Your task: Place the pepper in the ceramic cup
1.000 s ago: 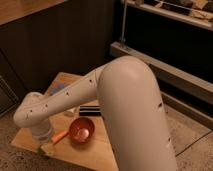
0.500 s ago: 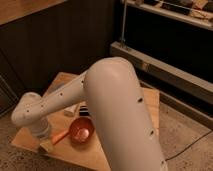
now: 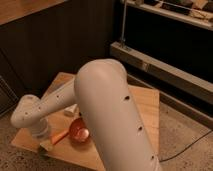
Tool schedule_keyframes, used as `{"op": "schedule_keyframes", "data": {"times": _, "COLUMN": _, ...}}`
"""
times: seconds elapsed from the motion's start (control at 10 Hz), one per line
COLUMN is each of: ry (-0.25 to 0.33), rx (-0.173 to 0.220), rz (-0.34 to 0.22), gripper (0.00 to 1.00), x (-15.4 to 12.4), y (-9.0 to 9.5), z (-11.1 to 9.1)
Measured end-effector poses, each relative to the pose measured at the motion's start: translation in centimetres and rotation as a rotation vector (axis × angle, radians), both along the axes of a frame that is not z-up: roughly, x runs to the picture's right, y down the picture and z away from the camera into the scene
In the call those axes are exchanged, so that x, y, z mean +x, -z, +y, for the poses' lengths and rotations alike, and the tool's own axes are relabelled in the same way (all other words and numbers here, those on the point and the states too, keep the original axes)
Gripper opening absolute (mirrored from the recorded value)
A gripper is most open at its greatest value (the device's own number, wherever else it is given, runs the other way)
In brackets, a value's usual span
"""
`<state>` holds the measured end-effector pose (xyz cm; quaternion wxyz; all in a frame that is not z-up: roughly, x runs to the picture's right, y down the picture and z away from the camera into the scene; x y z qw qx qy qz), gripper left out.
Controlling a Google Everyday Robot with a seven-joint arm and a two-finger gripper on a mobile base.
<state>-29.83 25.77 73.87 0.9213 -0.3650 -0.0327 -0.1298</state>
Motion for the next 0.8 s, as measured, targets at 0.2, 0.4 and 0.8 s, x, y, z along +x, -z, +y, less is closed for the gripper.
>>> {"op": "schedule_keyframes", "data": {"times": 0.2, "ry": 0.003, "rx": 0.003, "rz": 0.01, "gripper": 0.65, "x": -0.1, "y": -0.7, "z": 0.3}}
{"op": "schedule_keyframes", "data": {"times": 0.4, "ry": 0.006, "rx": 0.002, "rz": 0.021, "gripper": 0.65, "x": -0.1, "y": -1.3, "z": 0.6}}
{"op": "schedule_keyframes", "data": {"times": 0.8, "ry": 0.01, "rx": -0.017, "rz": 0.047, "gripper": 0.58, "x": 0.2, "y": -2.4, "z": 1.9}}
